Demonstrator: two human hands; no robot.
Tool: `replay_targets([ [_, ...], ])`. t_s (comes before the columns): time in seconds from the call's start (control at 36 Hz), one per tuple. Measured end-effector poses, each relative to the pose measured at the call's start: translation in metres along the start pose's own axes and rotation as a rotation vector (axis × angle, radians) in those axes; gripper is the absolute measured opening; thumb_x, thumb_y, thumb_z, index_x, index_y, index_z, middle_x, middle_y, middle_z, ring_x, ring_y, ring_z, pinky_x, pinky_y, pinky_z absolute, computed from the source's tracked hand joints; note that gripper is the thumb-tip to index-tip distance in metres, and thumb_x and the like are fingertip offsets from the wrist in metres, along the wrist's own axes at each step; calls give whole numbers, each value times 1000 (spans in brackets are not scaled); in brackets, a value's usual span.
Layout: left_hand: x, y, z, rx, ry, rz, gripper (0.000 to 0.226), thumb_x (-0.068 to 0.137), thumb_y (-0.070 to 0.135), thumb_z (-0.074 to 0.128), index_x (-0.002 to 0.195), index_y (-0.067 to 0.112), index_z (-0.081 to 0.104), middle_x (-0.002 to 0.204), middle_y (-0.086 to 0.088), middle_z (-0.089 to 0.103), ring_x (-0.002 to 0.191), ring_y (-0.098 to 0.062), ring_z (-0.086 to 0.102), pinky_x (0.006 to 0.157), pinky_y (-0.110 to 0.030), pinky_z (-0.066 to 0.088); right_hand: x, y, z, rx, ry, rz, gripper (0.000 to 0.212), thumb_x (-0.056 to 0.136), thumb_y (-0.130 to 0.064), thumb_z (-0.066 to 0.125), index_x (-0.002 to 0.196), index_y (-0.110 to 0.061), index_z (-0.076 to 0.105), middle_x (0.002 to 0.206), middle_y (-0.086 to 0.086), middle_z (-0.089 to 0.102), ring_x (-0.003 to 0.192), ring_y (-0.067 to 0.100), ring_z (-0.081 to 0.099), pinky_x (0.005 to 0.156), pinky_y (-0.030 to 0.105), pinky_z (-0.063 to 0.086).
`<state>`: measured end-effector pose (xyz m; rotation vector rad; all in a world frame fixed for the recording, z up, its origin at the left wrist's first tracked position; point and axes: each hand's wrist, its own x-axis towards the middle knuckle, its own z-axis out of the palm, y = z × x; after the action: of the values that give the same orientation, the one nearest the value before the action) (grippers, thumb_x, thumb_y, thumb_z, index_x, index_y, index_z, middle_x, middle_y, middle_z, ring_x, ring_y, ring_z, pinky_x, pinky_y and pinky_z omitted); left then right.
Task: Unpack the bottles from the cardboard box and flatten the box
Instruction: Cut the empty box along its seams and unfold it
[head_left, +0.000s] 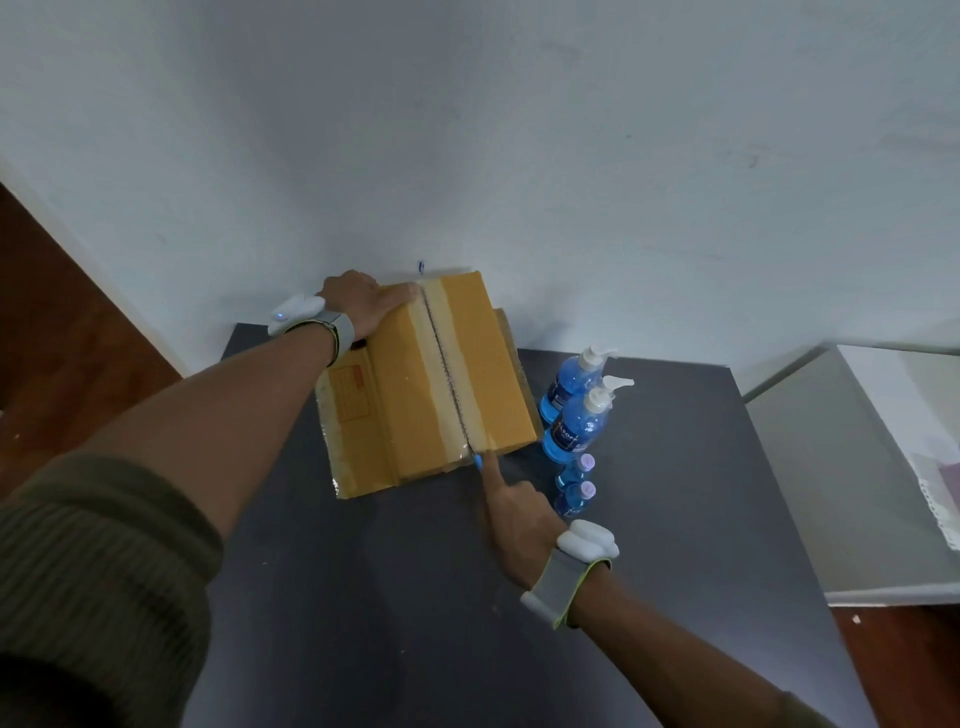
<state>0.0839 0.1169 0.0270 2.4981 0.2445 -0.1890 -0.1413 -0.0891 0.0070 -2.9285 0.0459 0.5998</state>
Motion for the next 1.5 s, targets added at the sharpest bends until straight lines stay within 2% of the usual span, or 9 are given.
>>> replay_targets([
  [0.08,-16,3,17,158,106,53,85,89,75,47,149,17,36,156,-19,33,123,-44,52,93,-50,46,7,-3,0,24,46,0,62,104,-21,36,157,-27,6,118,20,60,107,37,62,79,39,48],
  [0.19,-59,-4,51,249,70,346,72,98,60,42,158,41,7,167,-3,-15,152,-40,0,111,-65,29,16,-1,5,-99,313,-53,62,86,-35,63,144,-19,47,83,10,70,70,26,71,51,24,42],
  [0.25,-79,-11,67,293,18,416,58,102,58,34,156,43,21,168,-1,-14,154,-33,-6,116,-65,20,23,-7,8,-151,451,-43,37,64,-37,71,98,-23,78,44,-2,55,31,14,53,35,9,20],
  [0.31,-90,-17,79,245,-46,360,52,105,55,27,155,41,30,168,-3,-10,154,-29,-8,120,-60,15,31,-11,11,-86,472,-70,27,68,-25,61,86,-21,81,37,-1,49,24,15,45,34,10,26],
  [0.39,-96,-22,85,134,-39,300,51,107,49,24,157,38,29,168,-12,-2,154,-28,-11,124,-45,5,24,-12,1,-47,413,-92,33,64,-20,74,96,-14,78,49,4,61,34,18,57,35,18,37],
  [0.53,-95,-17,91,110,18,280,48,108,44,28,155,34,37,168,-12,3,154,-29,-6,122,-40,6,20,0,-6,123,266,-158,38,101,-20,40,137,-12,43,106,18,67,93,37,67,73,37,49],
  [0.69,-108,-30,85,-113,50,361,49,104,41,32,145,20,49,167,-9,14,155,-23,1,120,-55,19,9,24,-15,167,349,-174,26,99,-27,40,123,-27,30,75,0,58,75,32,69,61,34,47],
  [0.86,-132,-42,64,200,-159,556,97,72,63,44,159,25,23,169,-1,4,154,-18,-2,123,-53,10,11,45,4,52,502,-232,49,100,-53,27,148,-43,29,69,-4,67,54,17,65,46,29,49],
  [1.5,-126,-34,58,258,-178,490,82,82,48,73,154,24,40,166,1,19,153,-14,8,122,-42,16,35,46,4,-47,445,-364,49,103,-54,24,150,-41,21,92,2,71,84,29,69,67,37,54],
])
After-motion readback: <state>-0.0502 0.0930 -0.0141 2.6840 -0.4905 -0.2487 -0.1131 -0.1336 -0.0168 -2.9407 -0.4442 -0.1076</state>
